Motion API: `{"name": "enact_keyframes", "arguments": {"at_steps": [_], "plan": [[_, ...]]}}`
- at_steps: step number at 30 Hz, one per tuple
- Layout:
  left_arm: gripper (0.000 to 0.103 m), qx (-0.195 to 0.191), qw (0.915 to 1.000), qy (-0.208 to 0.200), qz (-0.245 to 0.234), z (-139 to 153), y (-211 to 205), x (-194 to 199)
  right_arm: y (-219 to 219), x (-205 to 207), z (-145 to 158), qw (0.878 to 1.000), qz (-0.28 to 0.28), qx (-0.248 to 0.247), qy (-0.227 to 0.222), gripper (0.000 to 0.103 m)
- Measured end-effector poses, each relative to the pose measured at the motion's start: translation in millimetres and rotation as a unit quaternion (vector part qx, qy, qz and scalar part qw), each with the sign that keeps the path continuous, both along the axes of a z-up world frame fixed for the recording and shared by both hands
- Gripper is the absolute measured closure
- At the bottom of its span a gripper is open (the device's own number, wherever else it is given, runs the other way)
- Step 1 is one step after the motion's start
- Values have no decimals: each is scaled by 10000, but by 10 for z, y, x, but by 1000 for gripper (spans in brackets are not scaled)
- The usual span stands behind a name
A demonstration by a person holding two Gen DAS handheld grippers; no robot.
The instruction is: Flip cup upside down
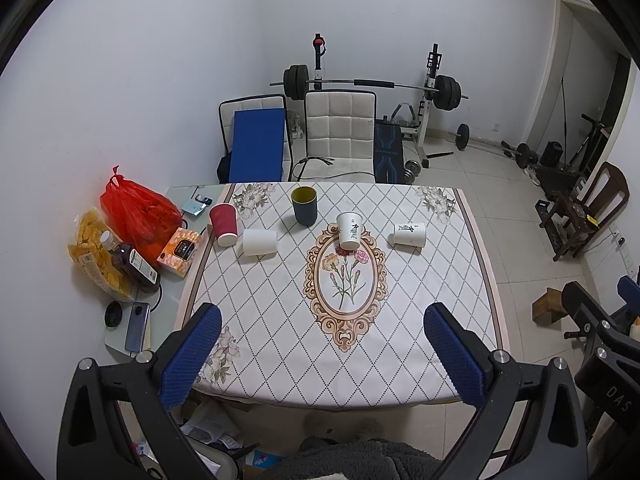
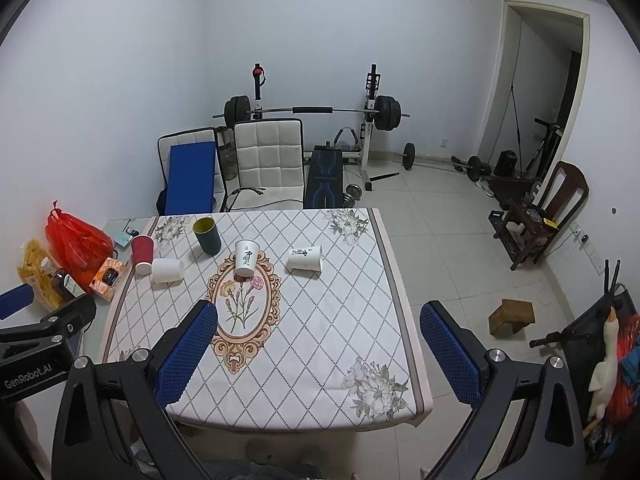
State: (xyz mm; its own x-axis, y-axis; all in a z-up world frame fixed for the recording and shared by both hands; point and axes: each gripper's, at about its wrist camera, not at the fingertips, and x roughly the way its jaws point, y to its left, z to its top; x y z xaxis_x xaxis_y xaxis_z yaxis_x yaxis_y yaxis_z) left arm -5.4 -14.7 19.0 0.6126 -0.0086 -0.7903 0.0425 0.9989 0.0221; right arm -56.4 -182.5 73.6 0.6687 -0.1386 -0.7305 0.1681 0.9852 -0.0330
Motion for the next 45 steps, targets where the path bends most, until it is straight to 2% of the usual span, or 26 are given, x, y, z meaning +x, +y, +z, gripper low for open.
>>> {"name": "enact_keyframes", "arguments": {"at_steps": [36, 45], "plan": [[0, 4, 10000, -8, 18, 28, 45, 40, -32, 37, -36, 9999, 13, 152, 5, 0], [0, 30, 9998, 81, 156, -13, 89, 148, -141, 101, -141, 9994, 12, 330, 81, 0]]}}
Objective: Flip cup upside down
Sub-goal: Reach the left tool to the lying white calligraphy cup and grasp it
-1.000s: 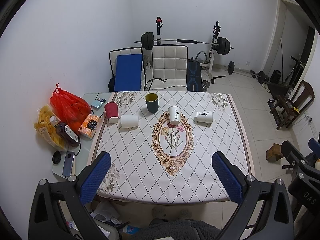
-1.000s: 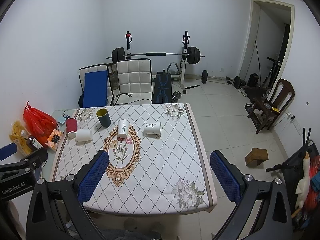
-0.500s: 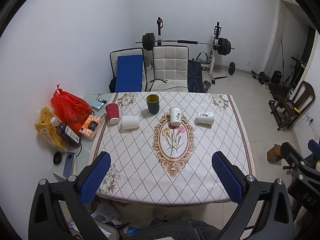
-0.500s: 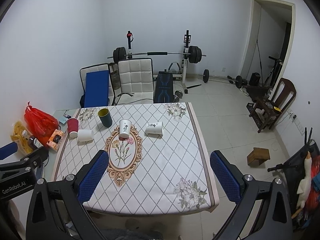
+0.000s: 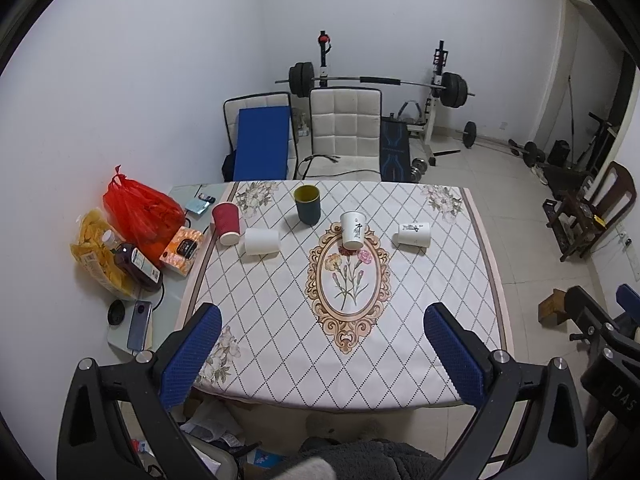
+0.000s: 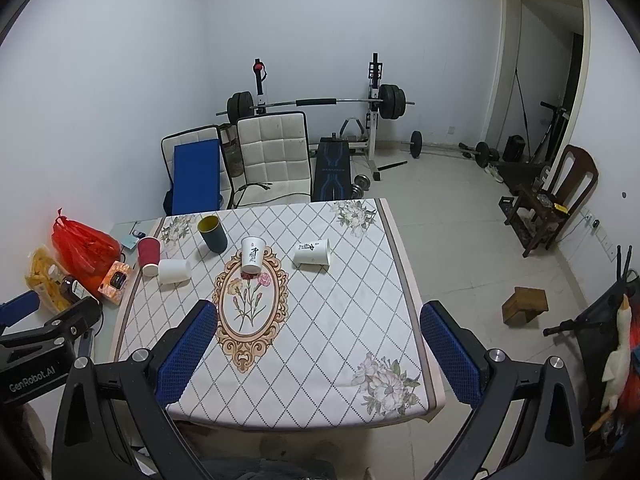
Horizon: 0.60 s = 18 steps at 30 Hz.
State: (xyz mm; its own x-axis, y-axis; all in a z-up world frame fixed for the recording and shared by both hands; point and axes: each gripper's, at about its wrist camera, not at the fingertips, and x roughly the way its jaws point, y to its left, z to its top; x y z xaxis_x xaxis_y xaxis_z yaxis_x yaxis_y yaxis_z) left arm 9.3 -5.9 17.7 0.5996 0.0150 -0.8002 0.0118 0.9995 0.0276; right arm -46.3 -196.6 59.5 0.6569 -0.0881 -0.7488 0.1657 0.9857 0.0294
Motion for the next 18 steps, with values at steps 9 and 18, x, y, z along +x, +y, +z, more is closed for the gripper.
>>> {"name": "enact_keyframes", "arguments": {"at_steps": [9, 18], "plan": [[0, 78, 9998, 166, 88, -328, -273, 164, -298, 192, -290, 9996, -71, 175, 195, 0], [0, 747, 9960, 476, -139, -1042, -667, 764, -591, 774, -1183, 9950, -180, 235, 949, 0]]}}
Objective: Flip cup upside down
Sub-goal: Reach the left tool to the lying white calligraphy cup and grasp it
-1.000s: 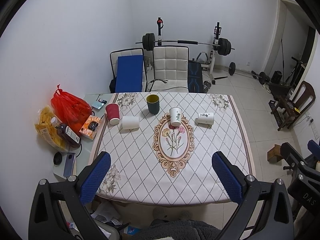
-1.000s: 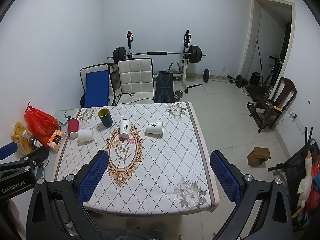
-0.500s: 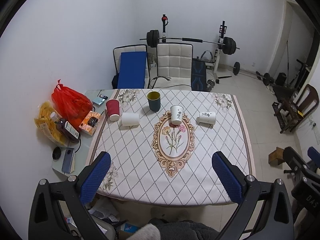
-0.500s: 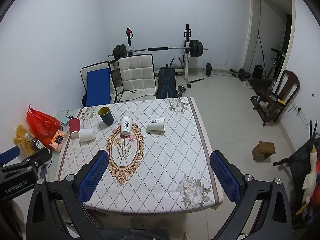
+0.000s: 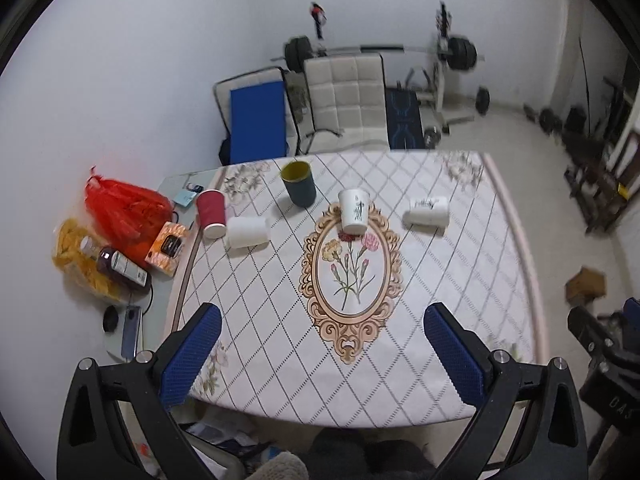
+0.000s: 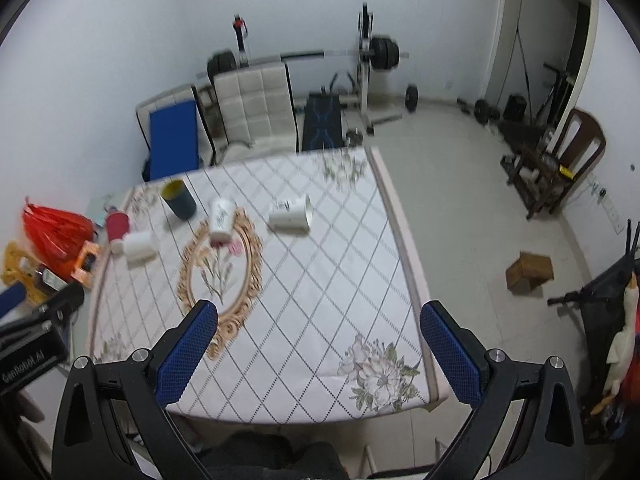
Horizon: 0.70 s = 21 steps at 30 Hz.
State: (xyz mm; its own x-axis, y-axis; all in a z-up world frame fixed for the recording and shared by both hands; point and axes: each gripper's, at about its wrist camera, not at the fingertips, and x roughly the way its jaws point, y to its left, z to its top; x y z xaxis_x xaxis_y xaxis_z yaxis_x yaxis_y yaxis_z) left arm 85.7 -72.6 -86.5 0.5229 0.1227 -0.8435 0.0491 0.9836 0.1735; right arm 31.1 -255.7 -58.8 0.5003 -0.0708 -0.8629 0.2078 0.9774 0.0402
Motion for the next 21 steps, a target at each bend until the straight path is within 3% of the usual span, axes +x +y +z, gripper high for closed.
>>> {"name": "enact_keyframes", "arguments": {"at_steps": [4, 13, 21], "plan": [[0, 447, 9982, 188, -357, -376, -189, 397, -96, 325, -645, 9981, -131, 2, 605, 0], [0, 787, 9872, 773, -1154, -1206, -560, 1464, -205, 1017, -2044, 9799, -574, 327, 1883, 0], [0, 1026, 9750, 1092, -1643, -1753, -852, 2272, -315, 1593, -2760, 9615, -877, 475, 2561, 0]]}}
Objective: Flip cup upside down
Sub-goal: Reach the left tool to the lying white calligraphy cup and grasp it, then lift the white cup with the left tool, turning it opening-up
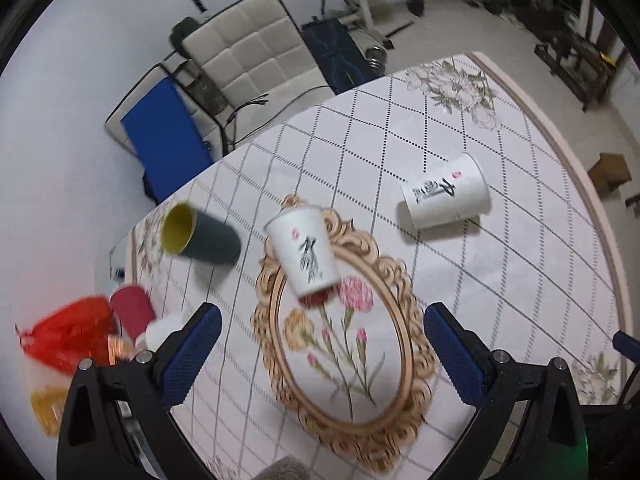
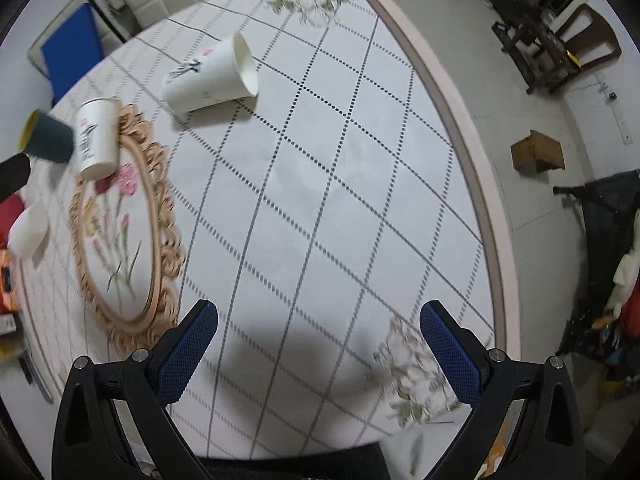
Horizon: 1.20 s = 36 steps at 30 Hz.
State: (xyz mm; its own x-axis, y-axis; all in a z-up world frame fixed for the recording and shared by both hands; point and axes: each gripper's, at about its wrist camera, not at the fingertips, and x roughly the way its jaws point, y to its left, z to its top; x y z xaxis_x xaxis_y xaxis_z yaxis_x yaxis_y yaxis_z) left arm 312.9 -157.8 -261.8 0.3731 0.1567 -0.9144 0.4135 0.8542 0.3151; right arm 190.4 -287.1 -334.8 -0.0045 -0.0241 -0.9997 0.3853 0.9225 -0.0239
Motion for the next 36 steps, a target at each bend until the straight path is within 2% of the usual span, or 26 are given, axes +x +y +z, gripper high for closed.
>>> {"name": "enact_keyframes", "arguments": {"at_steps": [6, 9, 13, 15, 16, 17, 18, 21, 24, 26, 30, 36], "plan": [[0, 238, 9982, 227, -495, -362, -261, 441, -122, 472, -331, 9996, -124, -13, 242, 0], [0, 365, 9942, 367, -947, -506, -435, 574, -180, 644, -435, 9994, -151, -12, 317, 0], [0, 505, 9785, 595, -1909, -617, -697, 685, -251, 805, -559, 9988, -182, 11, 463, 0], [0, 554, 9665, 675, -2413, -648, -822, 702, -279, 849, -594, 9985, -191, 34, 516, 0], [0, 596, 9553, 789, -2785, -692, -911, 692, -294, 864, -608, 9983, -211, 42, 545, 0], [0, 638, 9490, 840, -2971, -722, -955, 687, -308, 876, -620, 9981, -234, 53, 565, 0], [0, 738, 9366, 908, -3302, -780, -1025, 663, -321, 885, -632, 9979, -253, 71, 588, 0], [0, 960, 9129, 1061, -3822, -939, -1157, 646, -356, 901, -652, 9973, -334, 141, 645, 0], [1, 1140, 8960, 1185, -4125, -1099, -1260, 617, -396, 913, -657, 9969, -379, 123, 679, 0], [1, 1199, 8880, 1245, -4262, -1174, -1315, 601, -416, 927, -661, 9966, -412, 128, 697, 0], [3, 1191, 8826, 1321, -4351, -1280, -1380, 571, -541, 888, -675, 9965, -452, 112, 692, 0], [24, 1125, 8825, 1374, -4356, -1348, -1447, 568, -594, 951, -737, 9963, -500, 135, 683, 0]]}}
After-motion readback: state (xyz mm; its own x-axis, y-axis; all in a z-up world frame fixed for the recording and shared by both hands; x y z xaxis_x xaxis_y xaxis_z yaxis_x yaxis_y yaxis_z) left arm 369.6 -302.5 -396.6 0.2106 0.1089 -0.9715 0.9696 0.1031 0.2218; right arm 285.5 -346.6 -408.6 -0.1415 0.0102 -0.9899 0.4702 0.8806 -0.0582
